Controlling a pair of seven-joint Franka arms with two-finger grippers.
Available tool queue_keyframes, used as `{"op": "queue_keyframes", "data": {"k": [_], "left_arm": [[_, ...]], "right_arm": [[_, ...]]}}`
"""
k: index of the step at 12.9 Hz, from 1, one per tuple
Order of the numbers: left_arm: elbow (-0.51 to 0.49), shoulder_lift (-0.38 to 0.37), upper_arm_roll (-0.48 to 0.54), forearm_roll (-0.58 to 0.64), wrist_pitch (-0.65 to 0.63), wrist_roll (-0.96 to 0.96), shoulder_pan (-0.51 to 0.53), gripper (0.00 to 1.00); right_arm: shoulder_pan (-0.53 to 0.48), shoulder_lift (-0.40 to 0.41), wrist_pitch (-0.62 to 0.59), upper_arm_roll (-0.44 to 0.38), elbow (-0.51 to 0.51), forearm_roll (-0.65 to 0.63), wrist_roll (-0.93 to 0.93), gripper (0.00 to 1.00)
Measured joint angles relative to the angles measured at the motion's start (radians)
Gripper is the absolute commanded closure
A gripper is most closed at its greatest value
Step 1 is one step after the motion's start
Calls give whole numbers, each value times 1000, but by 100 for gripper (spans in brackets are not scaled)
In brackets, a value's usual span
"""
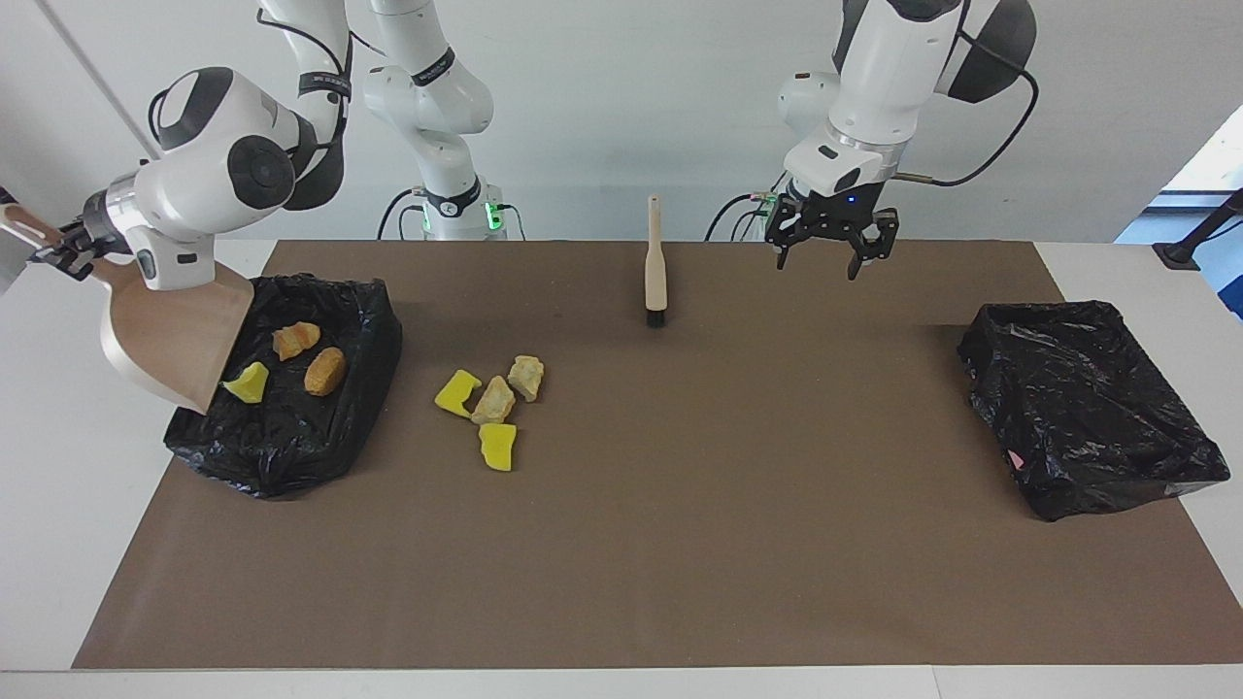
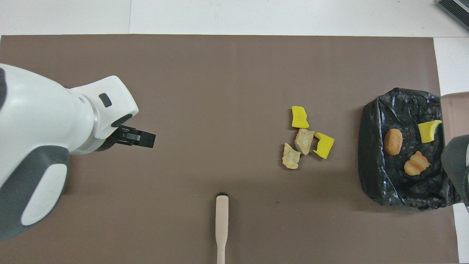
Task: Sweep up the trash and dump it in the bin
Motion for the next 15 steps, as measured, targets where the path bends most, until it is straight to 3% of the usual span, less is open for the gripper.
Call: {"op": "queue_keyframes", "data": {"k": [2,5,9,12,15], "left_arm": [[60,7,28,0,-74,50,40,0],[105,8,31,0,-147,79,89,0],[151,14,25,-2,-186,80,117,0],[155,15,24,-3,-191,80,126,0],[156,14,21,-3,-192,80,126,0]], "right_arm": [[33,-21,-100,38,70,81,53,100],[154,-23,-207,65,94,257,301,100],[215,6,-200,72,105,551,700,100],[329,116,-131,74,121,635,1042,100],[422,260,-108,75,254,787,1339,100]]}}
